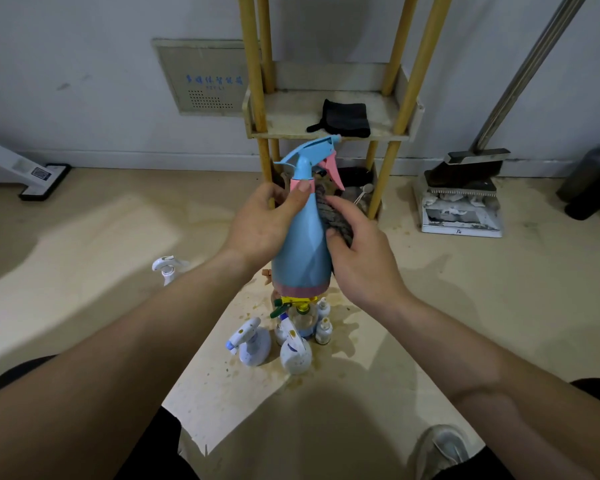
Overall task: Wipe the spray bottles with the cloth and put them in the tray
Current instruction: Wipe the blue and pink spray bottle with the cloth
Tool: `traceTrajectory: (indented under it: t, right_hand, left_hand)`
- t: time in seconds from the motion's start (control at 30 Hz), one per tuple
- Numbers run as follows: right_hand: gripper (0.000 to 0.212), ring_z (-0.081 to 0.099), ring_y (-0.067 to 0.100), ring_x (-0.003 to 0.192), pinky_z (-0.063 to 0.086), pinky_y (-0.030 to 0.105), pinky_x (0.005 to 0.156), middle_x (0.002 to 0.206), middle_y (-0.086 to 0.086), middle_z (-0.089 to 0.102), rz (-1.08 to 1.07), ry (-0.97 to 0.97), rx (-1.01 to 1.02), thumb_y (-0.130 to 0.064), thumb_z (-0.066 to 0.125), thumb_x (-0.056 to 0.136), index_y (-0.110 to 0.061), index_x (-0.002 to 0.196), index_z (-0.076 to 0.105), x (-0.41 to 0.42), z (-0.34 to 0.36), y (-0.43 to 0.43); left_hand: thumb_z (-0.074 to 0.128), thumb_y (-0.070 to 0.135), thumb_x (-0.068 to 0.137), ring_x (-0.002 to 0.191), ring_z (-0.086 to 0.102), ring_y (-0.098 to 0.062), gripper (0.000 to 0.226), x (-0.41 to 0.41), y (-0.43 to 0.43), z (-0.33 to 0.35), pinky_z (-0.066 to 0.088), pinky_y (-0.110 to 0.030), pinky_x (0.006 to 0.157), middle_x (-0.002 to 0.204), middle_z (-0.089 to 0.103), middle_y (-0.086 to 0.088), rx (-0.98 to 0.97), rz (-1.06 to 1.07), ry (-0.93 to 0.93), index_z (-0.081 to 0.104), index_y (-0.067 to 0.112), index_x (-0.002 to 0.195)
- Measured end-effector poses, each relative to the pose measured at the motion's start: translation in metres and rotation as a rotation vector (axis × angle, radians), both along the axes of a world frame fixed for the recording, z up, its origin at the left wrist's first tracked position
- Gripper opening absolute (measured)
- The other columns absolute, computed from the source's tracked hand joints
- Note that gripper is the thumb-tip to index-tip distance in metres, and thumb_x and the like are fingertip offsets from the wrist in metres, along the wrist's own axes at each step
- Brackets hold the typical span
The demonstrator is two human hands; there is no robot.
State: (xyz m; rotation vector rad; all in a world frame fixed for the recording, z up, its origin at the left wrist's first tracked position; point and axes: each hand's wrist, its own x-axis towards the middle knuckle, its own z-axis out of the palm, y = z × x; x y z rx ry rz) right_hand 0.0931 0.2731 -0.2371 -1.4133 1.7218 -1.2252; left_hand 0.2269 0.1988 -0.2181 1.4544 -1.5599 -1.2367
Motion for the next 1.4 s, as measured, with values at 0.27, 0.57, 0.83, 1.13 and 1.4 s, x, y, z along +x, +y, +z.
traceTrajectory:
  t: [0.27, 0.57, 0.83, 1.13, 1.4]
  right_hand:
    - [0.045, 0.056, 0.003, 0.118, 0.051, 0.033, 0.101, 0.133, -0.016, 0.06, -0.039, -0.064, 0.01, -0.015, 0.05, 0.103, -0.033, 0.143, 0.052, -0.003, 0.0, -0.005]
    - [0.041, 0.06, -0.002, 0.112, 0.052, 0.019, 0.094, 0.126, -0.016, 0.066, -0.095, -0.052, -0.104, -0.014, 0.057, 0.1, -0.031, 0.137, 0.061, -0.008, 0.006, -0.006]
    - [0.035, 0.06, 0.001, 0.112, 0.05, 0.023, 0.099, 0.121, -0.012, 0.067, -0.168, 0.047, -0.213, -0.009, 0.058, 0.096, -0.025, 0.127, 0.067, -0.008, 0.013, -0.007]
    - [0.037, 0.064, 0.007, 0.097, 0.051, 0.024, 0.082, 0.102, -0.013, 0.071, -0.009, 0.211, -0.039, -0.004, 0.054, 0.09, -0.03, 0.107, 0.074, -0.029, 0.028, -0.012]
    - [0.04, 0.061, 0.002, 0.113, 0.051, 0.026, 0.097, 0.121, -0.015, 0.065, 0.099, -0.033, -0.065, -0.017, 0.065, 0.094, -0.027, 0.133, 0.059, -0.021, 0.018, -0.009]
  left_hand:
    - [0.074, 0.023, 0.091, 0.1, 0.07, -0.016, 0.022, -0.004, -0.002, -0.005, 0.057, -0.037, 0.093, 0.102, 0.074, -0.001, -0.102, -0.113, 0.08, 0.067, 0.02, 0.111]
    - [0.065, 0.024, 0.097, 0.104, 0.069, -0.018, 0.009, -0.006, -0.003, -0.003, 0.054, -0.049, 0.097, 0.109, 0.072, 0.0, -0.1, -0.176, 0.064, 0.059, 0.026, 0.102]
    - [0.066, 0.015, 0.097, 0.102, 0.068, -0.014, 0.024, -0.011, 0.008, -0.003, 0.055, -0.043, 0.096, 0.107, 0.073, 0.001, -0.226, -0.256, 0.044, 0.067, 0.014, 0.121]
    - [0.07, 0.016, 0.094, 0.104, 0.069, -0.024, 0.015, -0.008, 0.001, -0.001, 0.055, -0.048, 0.097, 0.109, 0.072, -0.007, -0.112, -0.171, 0.137, 0.067, 0.025, 0.107]
    - [0.084, 0.025, 0.081, 0.092, 0.067, -0.02, 0.034, -0.012, 0.0, 0.0, 0.055, -0.032, 0.077, 0.099, 0.068, -0.009, -0.04, -0.041, 0.213, 0.068, 0.01, 0.108]
